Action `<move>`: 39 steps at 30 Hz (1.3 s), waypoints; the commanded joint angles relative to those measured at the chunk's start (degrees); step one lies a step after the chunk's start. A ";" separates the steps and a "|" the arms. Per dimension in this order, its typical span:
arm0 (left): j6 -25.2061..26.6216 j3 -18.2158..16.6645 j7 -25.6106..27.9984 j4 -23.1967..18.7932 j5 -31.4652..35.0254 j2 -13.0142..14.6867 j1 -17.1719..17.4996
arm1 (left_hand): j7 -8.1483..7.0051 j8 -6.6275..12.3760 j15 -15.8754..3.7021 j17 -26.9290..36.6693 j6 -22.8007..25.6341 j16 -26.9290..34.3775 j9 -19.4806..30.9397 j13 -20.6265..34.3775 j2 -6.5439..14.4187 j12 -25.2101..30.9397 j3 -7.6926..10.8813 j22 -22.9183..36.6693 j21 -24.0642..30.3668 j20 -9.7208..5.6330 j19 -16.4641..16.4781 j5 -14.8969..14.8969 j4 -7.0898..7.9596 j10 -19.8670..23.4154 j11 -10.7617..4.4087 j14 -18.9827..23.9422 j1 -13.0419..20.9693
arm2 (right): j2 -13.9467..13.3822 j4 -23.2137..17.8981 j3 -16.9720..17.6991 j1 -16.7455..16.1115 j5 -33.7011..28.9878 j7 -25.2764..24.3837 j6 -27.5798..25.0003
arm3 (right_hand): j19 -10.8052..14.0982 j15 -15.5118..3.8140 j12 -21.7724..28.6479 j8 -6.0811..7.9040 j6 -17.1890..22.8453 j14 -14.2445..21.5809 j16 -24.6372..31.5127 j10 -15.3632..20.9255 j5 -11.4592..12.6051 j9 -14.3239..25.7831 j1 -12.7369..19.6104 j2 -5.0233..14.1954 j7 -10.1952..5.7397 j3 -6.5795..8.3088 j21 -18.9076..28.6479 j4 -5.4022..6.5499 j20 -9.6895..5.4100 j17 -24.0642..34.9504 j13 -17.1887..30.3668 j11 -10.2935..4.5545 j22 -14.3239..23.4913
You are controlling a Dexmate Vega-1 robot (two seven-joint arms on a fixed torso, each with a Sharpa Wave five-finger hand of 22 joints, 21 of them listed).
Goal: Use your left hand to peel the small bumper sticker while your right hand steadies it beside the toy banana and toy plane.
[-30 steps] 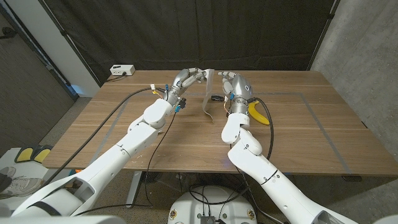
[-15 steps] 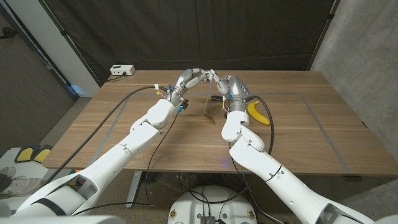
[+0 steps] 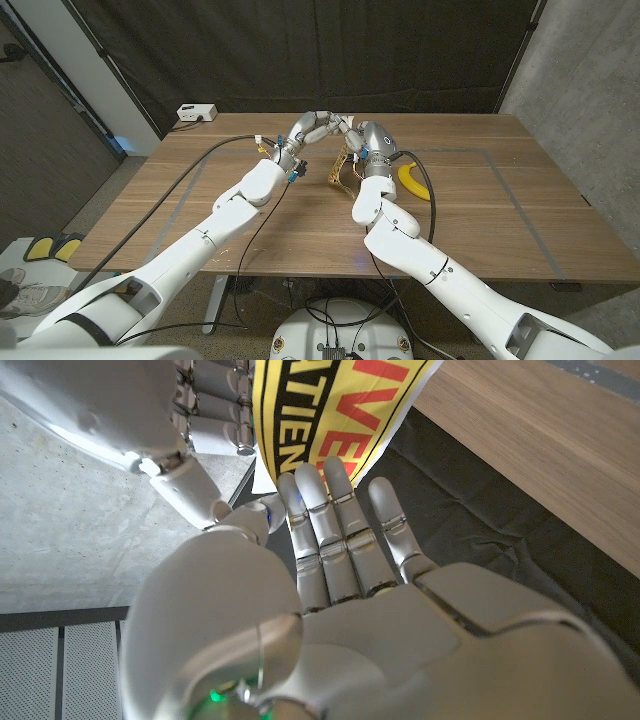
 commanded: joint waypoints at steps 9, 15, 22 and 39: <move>-2.85 0.47 -1.45 0.63 1.71 0.17 -0.13 | -1.90 0.72 -6.75 0.22 1.47 -0.61 -0.71 0.16 0.57 -0.12 4.80 -0.35 0.37 -0.64 -0.06 -0.72 -4.26 -2.86 -6.31 0.83 -0.23 | 1.46 5.50 -0.51 0.40 0.38 -11.51 7.39 | 4.49 -4.47 3.08 2.51 10.56 7.22 6.25 10.09 -0.72 -0.20 14.30 7.27 -3.54 7.70 1.17 -7.87 -2.91 -0.14 -0.60 -3.59 0.01; -3.83 0.57 -2.09 1.21 1.72 0.01 -0.41 | -1.99 0.93 -6.84 0.28 1.39 -0.81 -0.89 0.36 0.60 -0.07 4.92 -0.51 0.38 -0.61 -0.07 -0.93 -4.29 -2.86 -6.07 1.05 -0.31 | 1.79 5.89 -0.23 -0.11 -0.27 -13.55 8.34 | 6.14 -6.71 4.45 3.94 15.37 8.97 8.73 14.85 -1.48 -0.15 21.81 9.05 -5.60 14.25 1.90 -11.09 -5.12 0.78 -1.18 -6.15 0.10; -4.12 0.16 -1.08 0.87 2.26 -0.21 0.09 | -2.20 1.22 -6.96 0.39 1.10 -1.20 -1.09 0.36 0.62 -0.20 5.03 -0.75 0.42 -0.74 0.03 -1.25 -4.27 -2.85 -6.41 1.08 -0.52 | 2.37 7.03 -0.38 -0.50 -2.16 -17.19 9.18 | 6.99 -8.63 5.68 5.40 18.24 11.10 10.33 17.51 -2.11 0.50 28.30 8.83 -6.99 19.36 2.57 -12.95 -6.48 1.74 -0.82 -8.05 0.22; -4.07 -1.12 1.81 0.89 1.15 -1.40 2.29 | -1.97 3.03 -7.14 0.44 0.46 -1.87 0.44 0.60 0.53 -0.29 5.54 -1.28 0.45 -0.43 0.19 -1.16 -4.22 -2.76 -7.16 2.13 -0.97 | 5.20 15.27 0.11 0.39 -5.95 -29.08 16.35 | 4.78 -11.16 9.10 7.42 16.47 11.86 15.34 18.60 -2.11 4.77 27.40 8.41 -8.56 20.08 3.73 -9.28 -12.17 9.65 3.80 -11.03 1.94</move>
